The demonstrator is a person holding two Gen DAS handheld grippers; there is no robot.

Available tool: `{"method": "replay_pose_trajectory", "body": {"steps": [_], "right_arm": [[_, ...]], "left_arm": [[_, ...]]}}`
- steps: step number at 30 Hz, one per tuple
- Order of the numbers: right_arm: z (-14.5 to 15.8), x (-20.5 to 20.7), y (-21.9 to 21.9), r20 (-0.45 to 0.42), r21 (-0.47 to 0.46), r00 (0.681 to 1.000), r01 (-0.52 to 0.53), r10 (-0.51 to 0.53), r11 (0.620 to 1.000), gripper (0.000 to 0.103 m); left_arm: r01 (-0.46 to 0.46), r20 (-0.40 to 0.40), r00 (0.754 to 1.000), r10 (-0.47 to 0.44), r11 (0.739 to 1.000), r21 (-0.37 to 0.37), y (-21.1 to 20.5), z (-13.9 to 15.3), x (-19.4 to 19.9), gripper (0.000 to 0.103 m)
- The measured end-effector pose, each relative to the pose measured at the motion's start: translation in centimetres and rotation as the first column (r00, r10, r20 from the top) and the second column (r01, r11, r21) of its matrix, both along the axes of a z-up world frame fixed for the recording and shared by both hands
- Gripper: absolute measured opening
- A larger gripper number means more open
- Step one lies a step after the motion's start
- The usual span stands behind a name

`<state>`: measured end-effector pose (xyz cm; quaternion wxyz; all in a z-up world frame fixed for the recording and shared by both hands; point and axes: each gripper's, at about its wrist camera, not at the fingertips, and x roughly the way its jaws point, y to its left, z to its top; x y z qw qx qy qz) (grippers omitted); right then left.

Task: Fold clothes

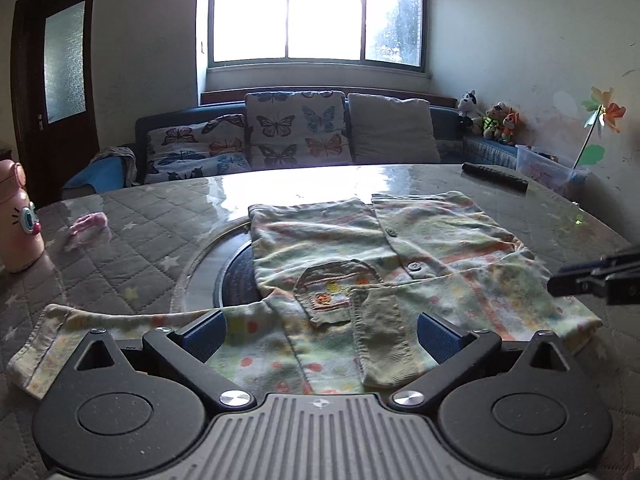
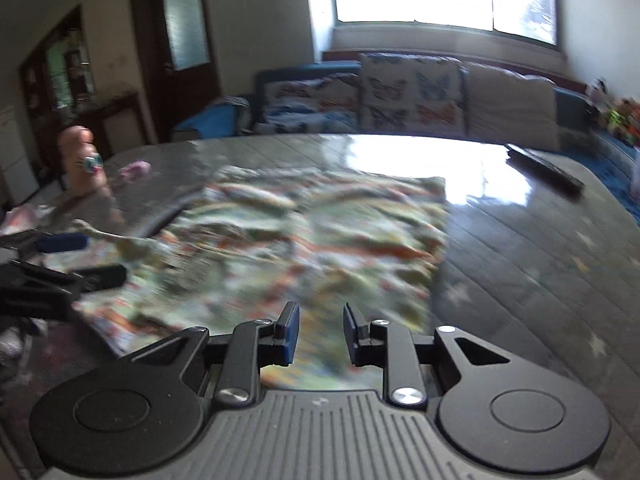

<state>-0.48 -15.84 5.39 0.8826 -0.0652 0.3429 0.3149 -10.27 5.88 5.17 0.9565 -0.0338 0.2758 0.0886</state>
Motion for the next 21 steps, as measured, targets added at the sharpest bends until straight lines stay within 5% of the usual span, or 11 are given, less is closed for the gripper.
{"method": "replay_pose_trajectory", "body": {"steps": [8, 21], "right_arm": [[-1.1, 1.4, -2.2, -0.018, -0.029, 0.998, 0.060, -0.061, 0.998, 0.024], [-2.6, 6.8, 1.0, 0.019, -0.024, 0.998, 0.064, -0.063, 0.998, 0.029]], "left_arm": [[0.022, -0.026, 0.999, -0.022, 1.000, 0.017, -1.4, -0.6, 2.2, 0.103], [-0.005, -0.085, 0.996, 0.014, 0.995, 0.104, -2.1, -2.8, 4.4, 0.103]]}}
